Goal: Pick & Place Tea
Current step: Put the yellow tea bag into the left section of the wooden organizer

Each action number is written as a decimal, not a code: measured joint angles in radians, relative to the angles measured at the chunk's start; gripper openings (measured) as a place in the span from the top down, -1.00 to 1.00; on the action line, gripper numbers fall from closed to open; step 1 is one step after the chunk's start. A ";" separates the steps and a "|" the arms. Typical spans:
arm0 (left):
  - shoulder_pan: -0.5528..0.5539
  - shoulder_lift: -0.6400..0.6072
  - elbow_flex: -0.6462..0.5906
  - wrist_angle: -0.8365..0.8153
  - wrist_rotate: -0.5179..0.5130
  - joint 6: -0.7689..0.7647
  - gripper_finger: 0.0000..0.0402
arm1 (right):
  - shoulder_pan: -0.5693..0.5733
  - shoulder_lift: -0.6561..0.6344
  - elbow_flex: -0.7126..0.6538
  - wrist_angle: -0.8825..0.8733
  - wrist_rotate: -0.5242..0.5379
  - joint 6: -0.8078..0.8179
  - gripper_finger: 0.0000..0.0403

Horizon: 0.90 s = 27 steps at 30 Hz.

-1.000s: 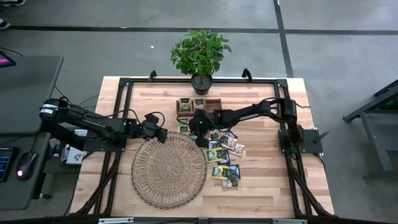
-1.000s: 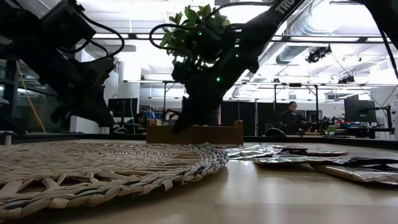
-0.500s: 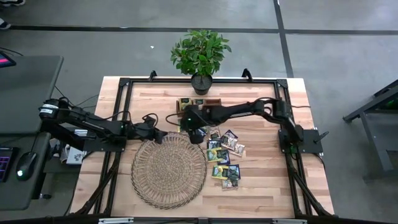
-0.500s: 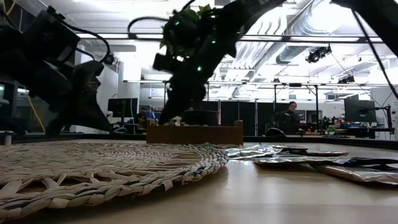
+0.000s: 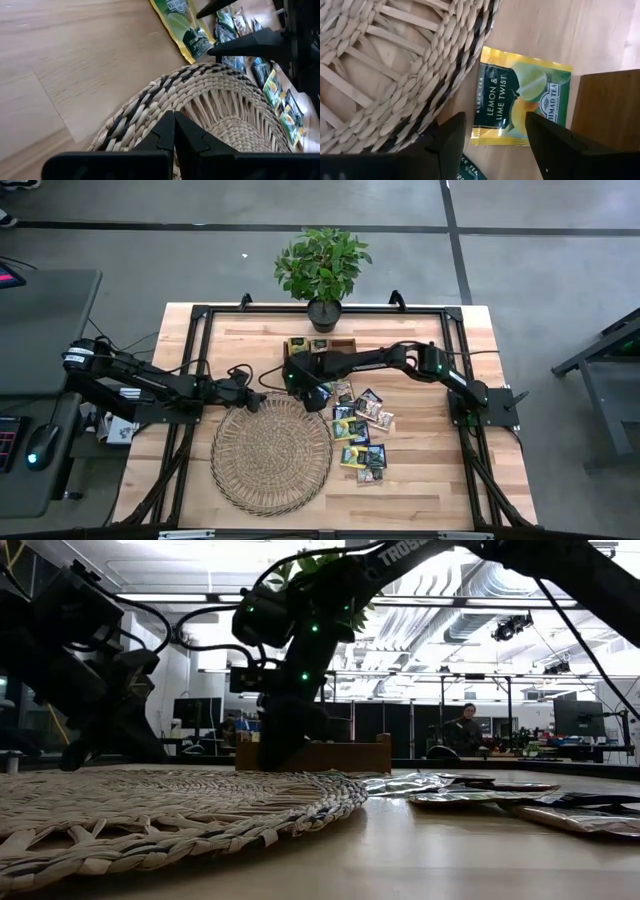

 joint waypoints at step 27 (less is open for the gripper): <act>0.000 0.000 0.000 -0.009 0.021 0.004 1.00 | -0.039 0.043 -0.002 -0.047 -0.125 0.127 0.33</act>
